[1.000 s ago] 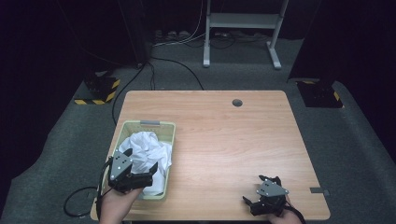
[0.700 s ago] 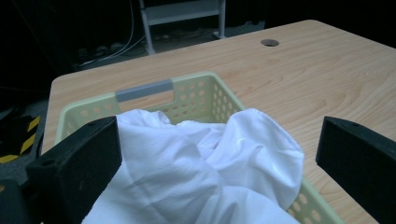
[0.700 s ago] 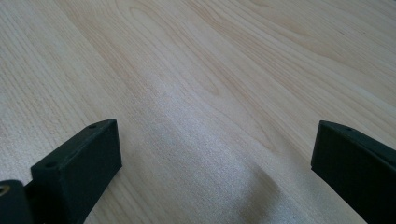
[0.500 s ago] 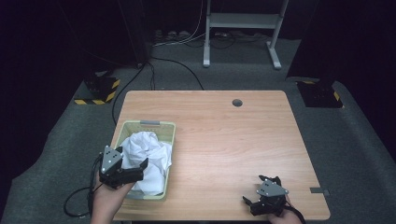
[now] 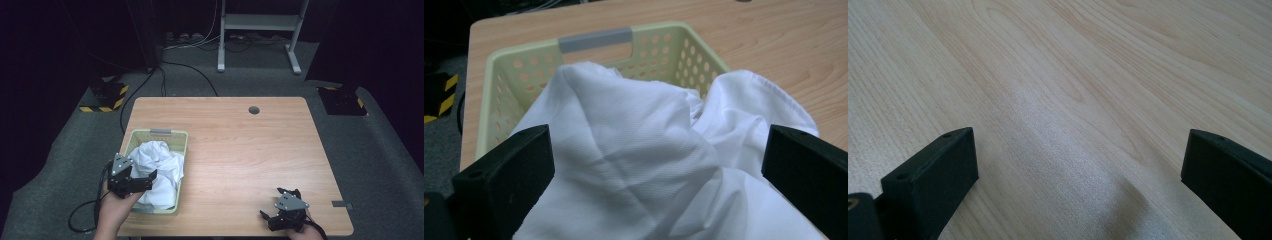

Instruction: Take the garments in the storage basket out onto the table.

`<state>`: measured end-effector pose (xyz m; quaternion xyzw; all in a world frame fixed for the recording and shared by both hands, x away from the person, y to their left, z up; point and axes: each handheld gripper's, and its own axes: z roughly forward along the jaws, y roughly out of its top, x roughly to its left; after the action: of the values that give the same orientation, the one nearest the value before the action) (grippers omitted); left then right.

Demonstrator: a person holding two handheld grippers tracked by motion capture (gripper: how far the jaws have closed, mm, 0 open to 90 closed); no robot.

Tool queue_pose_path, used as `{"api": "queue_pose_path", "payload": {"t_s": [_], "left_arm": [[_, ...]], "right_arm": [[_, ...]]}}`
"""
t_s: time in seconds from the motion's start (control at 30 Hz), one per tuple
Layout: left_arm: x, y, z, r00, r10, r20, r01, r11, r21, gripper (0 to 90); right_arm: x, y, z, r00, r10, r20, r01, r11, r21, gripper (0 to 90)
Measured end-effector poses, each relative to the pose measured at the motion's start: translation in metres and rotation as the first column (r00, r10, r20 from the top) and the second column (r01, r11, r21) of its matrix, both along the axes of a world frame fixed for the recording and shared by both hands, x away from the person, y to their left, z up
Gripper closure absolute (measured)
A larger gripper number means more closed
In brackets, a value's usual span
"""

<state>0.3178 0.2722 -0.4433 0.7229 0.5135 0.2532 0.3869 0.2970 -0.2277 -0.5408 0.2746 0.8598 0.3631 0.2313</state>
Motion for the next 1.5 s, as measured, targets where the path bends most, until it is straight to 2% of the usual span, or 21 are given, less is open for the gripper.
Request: {"api": "queue_pose_path", "payload": {"t_s": [0.17,0.2,0.37,0.47,0.77,0.8,0.97,1.0,1.03,1.07,1.2,1.27,1.3,1.43,1.5], "left_arm": [[0.005,-0.001,-0.003,0.9996,-0.001,-0.029,0.002,0.9998,0.017,1.2],[0.007,-0.002,-0.004,0.9989,-0.006,-0.046,0.007,0.9998,0.019,1.3],[0.01,-0.003,-0.006,0.998,-0.004,-0.064,0.006,0.9996,0.028,1.3],[0.011,-0.003,-0.007,0.9969,-0.005,-0.079,0.008,0.9988,0.048,1.3],[0.017,-0.004,-0.015,0.9894,-0.017,-0.144,0.022,0.999,0.038,1.2],[0.019,-0.003,-0.018,0.9854,-0.013,-0.17,0.018,0.9995,0.026,1.1],[0.023,-0.004,-0.019,0.9786,-0.015,-0.205,0.022,0.9992,0.032,0.5],[0.025,-0.004,-0.021,0.973,-0.015,-0.23,0.023,0.9992,0.033,0.5],[0.025,-0.004,-0.021,0.973,-0.015,-0.23,0.023,0.9992,0.033,0.5],[0.027,-0.004,-0.021,0.9695,-0.013,-0.245,0.023,0.999,0.038,0.5],[0.032,-0.006,-0.024,0.9634,-0.019,-0.267,0.032,0.9986,0.041,0.7],[0.033,-0.007,-0.024,0.9607,-0.022,-0.277,0.037,0.9981,0.05,1.5],[0.035,-0.009,-0.026,0.9565,-0.025,-0.291,0.047,0.9966,0.067,1.6],[0.038,-0.01,-0.029,0.9516,-0.021,-0.307,0.051,0.9949,0.088,3.5],[0.039,-0.01,-0.03,0.9505,-0.02,-0.31,0.05,0.9947,0.09,7.3]], "right_arm": [[0.0,0.0,0.0,1.0,0.0,0.0,0.0,1.0,0.0,1.1],[0.0,0.0,0.0,1.0,0.0,0.001,0.0,1.0,0.0,1.1],[0.0,0.0,0.0,1.0,0.0,0.001,0.0,1.0,0.001,1.1],[0.0,0.0,0.0,1.0,0.0,0.0,0.0,1.0,0.0,1.1],[0.0,0.0,0.0,1.0,-0.001,-0.001,0.001,1.0,0.001,1.2],[0.0,0.0,0.0,1.0,-0.001,-0.001,0.001,1.0,0.001,1.2],[0.0,0.0,0.0,1.0,0.0,-0.001,0.0,1.0,0.0,1.2],[0.0,0.0,0.0,1.0,-0.001,-0.002,0.001,1.0,-0.001,1.2],[0.0,0.0,0.0,1.0,-0.001,-0.002,0.001,1.0,-0.001,1.2],[0.0,0.0,0.0,1.0,0.0,-0.002,0.0,1.0,-0.001,1.2],[0.0,0.0,0.0,1.0,0.0,-0.002,0.0,1.0,0.001,1.2],[0.0,0.0,0.0,1.0,0.0,-0.002,0.0,1.0,0.001,1.2],[0.0,0.0,0.0,1.0,0.0,-0.001,0.0,1.0,0.001,1.2],[0.0,0.0,0.0,1.0,0.0,-0.002,0.0,1.0,0.003,1.2],[0.0,-0.001,0.0,1.0,0.001,-0.002,0.0,1.0,0.005,1.2]]}}
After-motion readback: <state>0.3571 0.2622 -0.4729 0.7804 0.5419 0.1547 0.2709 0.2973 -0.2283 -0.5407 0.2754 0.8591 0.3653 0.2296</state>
